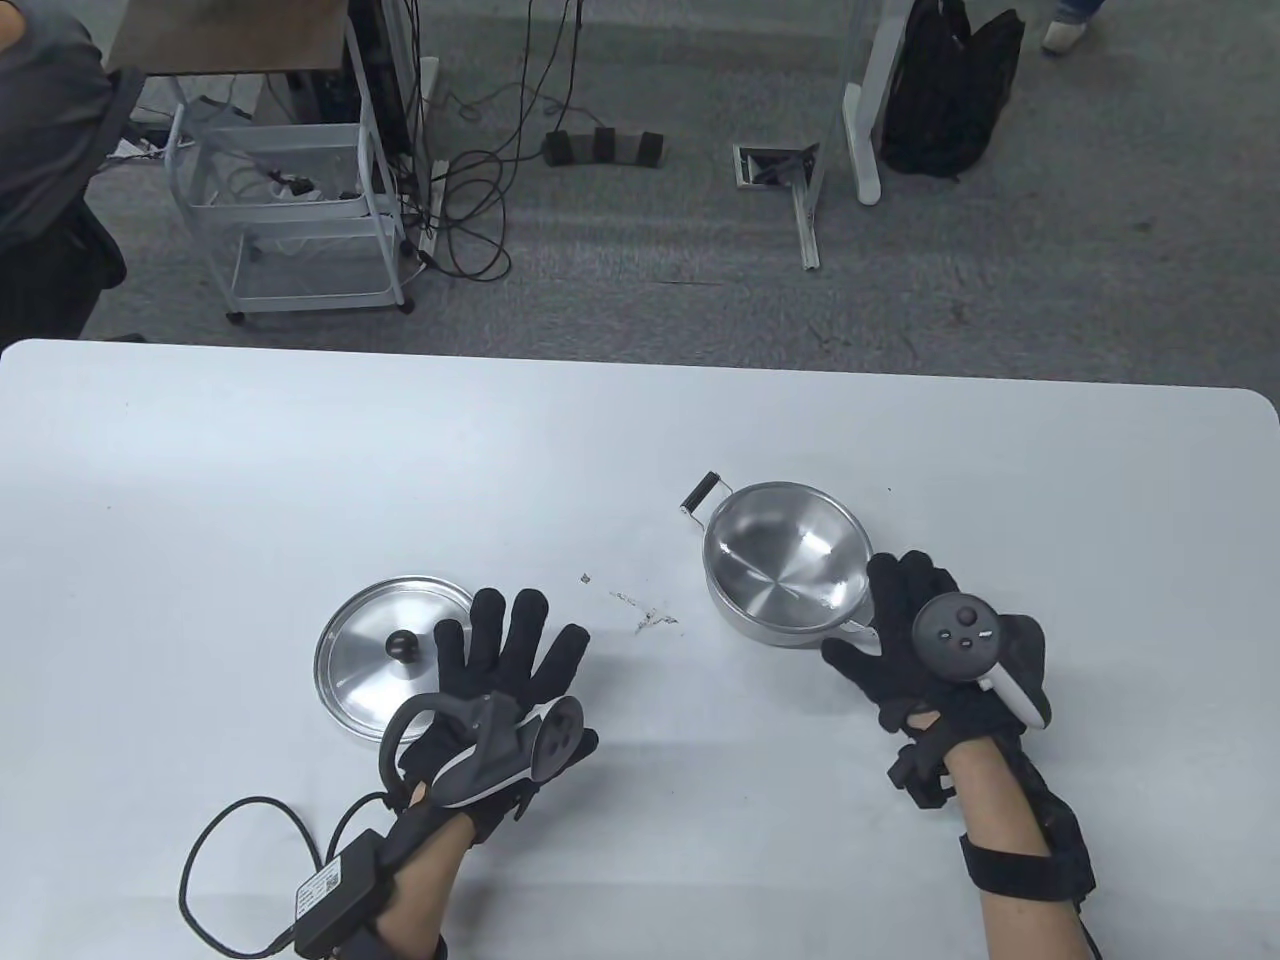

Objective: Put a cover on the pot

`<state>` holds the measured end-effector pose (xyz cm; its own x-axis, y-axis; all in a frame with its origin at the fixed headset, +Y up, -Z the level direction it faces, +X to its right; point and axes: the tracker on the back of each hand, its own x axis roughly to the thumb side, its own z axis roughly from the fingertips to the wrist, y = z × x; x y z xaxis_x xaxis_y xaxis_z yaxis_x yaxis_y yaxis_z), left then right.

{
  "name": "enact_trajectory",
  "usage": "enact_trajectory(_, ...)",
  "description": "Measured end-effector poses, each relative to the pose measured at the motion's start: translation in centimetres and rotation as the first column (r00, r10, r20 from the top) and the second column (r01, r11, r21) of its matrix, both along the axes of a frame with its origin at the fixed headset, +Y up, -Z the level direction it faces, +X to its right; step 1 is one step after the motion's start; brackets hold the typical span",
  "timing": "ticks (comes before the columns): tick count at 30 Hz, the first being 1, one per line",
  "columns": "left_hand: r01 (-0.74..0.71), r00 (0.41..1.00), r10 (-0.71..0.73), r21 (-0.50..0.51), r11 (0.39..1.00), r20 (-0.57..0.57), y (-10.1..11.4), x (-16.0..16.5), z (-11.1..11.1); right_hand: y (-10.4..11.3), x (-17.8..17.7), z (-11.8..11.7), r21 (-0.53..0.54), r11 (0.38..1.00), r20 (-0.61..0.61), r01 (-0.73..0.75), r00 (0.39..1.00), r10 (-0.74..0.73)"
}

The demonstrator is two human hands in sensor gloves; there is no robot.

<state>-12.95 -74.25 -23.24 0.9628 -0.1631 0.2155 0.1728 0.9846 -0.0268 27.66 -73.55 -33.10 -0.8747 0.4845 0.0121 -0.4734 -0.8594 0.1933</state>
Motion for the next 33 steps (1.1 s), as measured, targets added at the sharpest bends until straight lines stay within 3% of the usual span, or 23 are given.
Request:
enact_trajectory(4,-0.005,1.0,0.005,-0.002,1.0,-0.01,0.1,-0.3,0.0,-1.1,1.3,-2.5,-0.064,0.998,0.134,0.017,0.991,-0.009)
enact_trajectory(8,-0.003,1.0,0.003,-0.002,1.0,-0.013,0.2,-0.4,0.0,-2.5,1.6,-4.4,-0.146,0.978,0.254,0.148,0.961,-0.107)
enact_trajectory(11,-0.013,1.0,0.013,-0.004,1.0,-0.017,0.1,-0.6,-0.1,-3.0,1.4,-5.1,-0.176,0.945,0.324,0.277,0.922,-0.21)
enact_trajectory(17,-0.002,0.999,0.001,-0.028,1.0,-0.039,-0.3,-1.0,-0.3,-3.8,1.4,-5.5,-0.189,0.915,0.369,0.355,0.89,-0.269)
enact_trajectory(24,-0.012,0.999,0.012,-0.01,1.0,-0.03,0.0,-0.9,-0.1,-4.1,1.6,-4.4,-0.034,0.816,0.402,0.577,0.755,-0.518)
enact_trajectory(29,-0.005,1.0,0.005,-0.007,1.0,-0.022,0.1,-0.5,0.0,-2.4,1.5,-2.7,0.084,0.775,0.321,0.626,0.72,-0.616)
enact_trajectory(33,-0.017,1.0,0.017,0.024,1.0,-0.013,0.7,-0.4,0.4,0.1,0.5,-1.1,0.131,0.789,0.21,0.6,0.761,-0.614)
